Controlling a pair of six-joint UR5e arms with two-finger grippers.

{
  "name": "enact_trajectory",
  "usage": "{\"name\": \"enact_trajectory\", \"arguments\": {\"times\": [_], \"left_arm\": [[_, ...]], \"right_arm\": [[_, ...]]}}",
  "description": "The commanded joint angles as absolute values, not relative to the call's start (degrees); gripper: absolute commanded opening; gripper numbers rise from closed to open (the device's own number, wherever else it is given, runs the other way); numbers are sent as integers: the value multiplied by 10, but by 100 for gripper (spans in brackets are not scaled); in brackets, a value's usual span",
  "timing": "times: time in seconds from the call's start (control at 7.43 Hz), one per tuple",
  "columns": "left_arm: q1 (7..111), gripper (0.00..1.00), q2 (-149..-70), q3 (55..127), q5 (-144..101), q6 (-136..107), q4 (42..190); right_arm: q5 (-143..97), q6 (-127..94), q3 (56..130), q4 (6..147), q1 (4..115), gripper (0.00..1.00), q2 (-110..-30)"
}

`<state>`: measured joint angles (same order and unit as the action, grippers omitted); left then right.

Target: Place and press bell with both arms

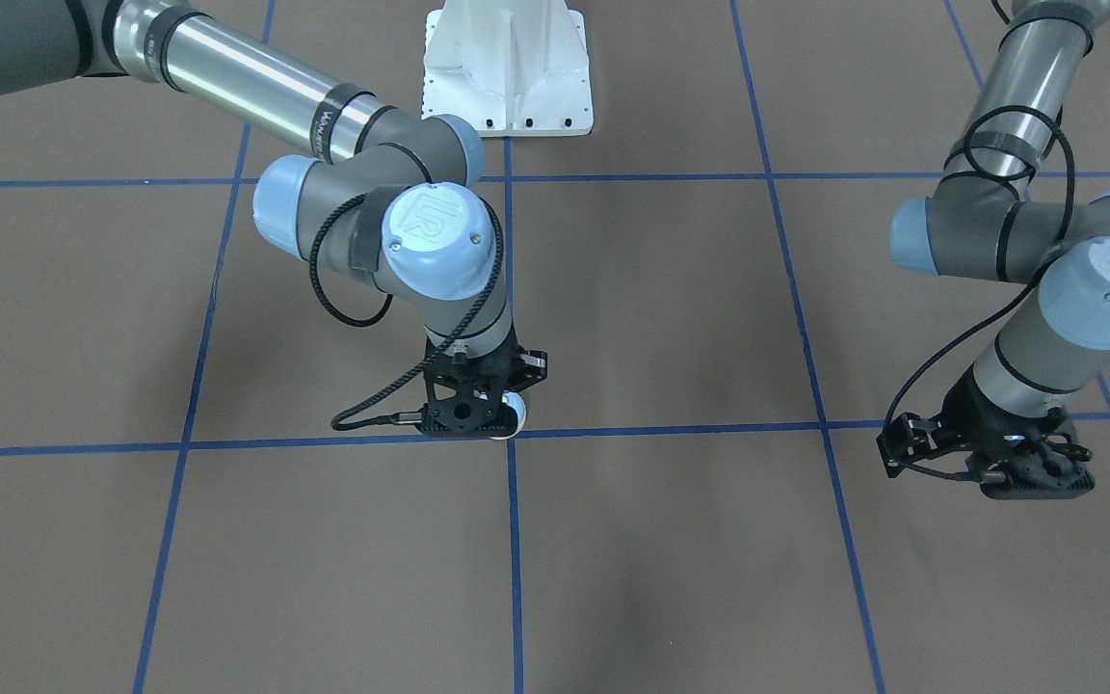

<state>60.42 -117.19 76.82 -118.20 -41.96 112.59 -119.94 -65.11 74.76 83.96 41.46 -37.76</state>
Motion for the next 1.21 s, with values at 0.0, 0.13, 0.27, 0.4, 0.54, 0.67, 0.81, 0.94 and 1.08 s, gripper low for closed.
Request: {"name": "enact_trajectory", "arguments": {"times": [0.0, 0.13, 0.27, 0.4, 0.54, 0.67, 0.81, 0.94, 1.08], "left_arm": [[626, 100, -1119, 809, -1183, -379, 1124], [642, 100, -1099, 811, -1183, -331, 1114], [657, 100, -1073, 820, -1183, -270, 1103], [676, 100, -1032, 838, -1183, -226, 1103], [700, 100, -992, 858, -1194, -190, 1103], [746, 100, -957, 869, -1243, -145, 1103], [802, 100, -928, 872, -1278, -98, 1103], [844, 100, -906, 875, -1282, -58, 1102], [878, 100, -885, 884, -1286, -53, 1093]], "right_arm": [[-1222, -641, 884, 861, 454, 100, -493], [-1223, -601, 924, 894, 483, 100, -537], [-1223, -518, 979, 942, 502, 100, -592], [-1223, -425, 1007, 977, 527, 100, -628], [-1223, -366, 1022, 979, 553, 100, -673], [-1226, -320, 1033, 976, 583, 100, -714], [-1243, -268, 1050, 975, 621, 100, -764], [-1275, -183, 1057, 975, 674, 100, -818], [-1308, -91, 1053, 976, 726, 100, -863]]}}
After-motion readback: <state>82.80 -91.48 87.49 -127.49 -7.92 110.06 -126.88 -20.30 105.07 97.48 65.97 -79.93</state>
